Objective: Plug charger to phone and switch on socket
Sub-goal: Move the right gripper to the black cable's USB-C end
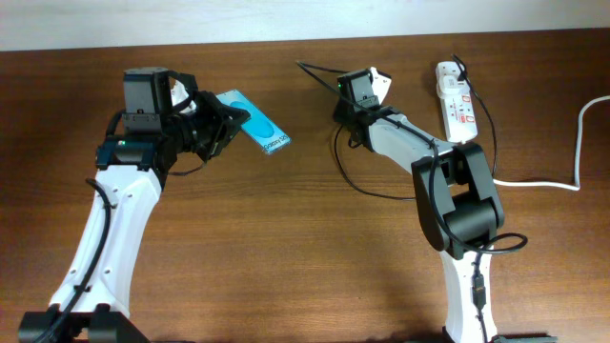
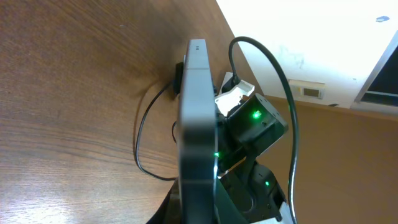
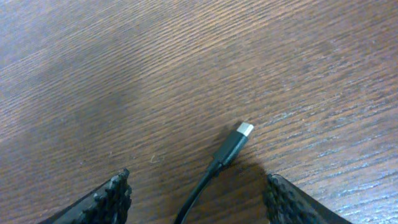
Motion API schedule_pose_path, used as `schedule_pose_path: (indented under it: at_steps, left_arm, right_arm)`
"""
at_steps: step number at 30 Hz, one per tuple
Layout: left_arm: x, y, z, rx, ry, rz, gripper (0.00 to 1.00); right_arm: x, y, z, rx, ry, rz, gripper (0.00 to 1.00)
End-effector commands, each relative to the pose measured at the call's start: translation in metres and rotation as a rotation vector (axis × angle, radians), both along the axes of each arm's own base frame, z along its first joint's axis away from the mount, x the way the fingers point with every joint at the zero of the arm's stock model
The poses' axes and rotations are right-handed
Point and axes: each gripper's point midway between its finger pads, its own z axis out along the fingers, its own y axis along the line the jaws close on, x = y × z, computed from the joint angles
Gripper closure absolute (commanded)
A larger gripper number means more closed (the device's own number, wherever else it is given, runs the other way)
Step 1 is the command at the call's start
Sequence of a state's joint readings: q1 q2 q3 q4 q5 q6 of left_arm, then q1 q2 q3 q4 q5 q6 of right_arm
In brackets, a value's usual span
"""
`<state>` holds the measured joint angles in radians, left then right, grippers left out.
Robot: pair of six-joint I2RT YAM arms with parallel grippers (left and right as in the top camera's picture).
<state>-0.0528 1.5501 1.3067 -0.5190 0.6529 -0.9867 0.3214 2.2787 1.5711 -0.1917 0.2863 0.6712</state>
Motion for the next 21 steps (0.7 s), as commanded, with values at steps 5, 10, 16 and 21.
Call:
schedule_pose_path:
  at_steps: [5,10,16,21]
  left_arm:
    - [0.0,0.002,0.005,0.006,-0.023,-0.007,1.0]
    - [-0.002,0.003,0.001,0.014,-0.005,0.001,1.0]
    - [-0.002,0.003,0.001,0.014,-0.005,0.001,1.0]
    - [-0.002,0.003,0.001,0.014,-0.005,0.001,1.0]
  right_arm:
    - [-0.003,-0.008,-0.039,0.002,0.053,-0.044,0.58]
    - [-0.005,-0.011,-0.048,-0.023,0.072,-0.027,0.74]
    - [-0.006,-0.004,-0.05,-0.011,0.09,0.028,0.96]
    - [-0.008,-0.008,-0.019,-0.048,0.157,0.136,0.96]
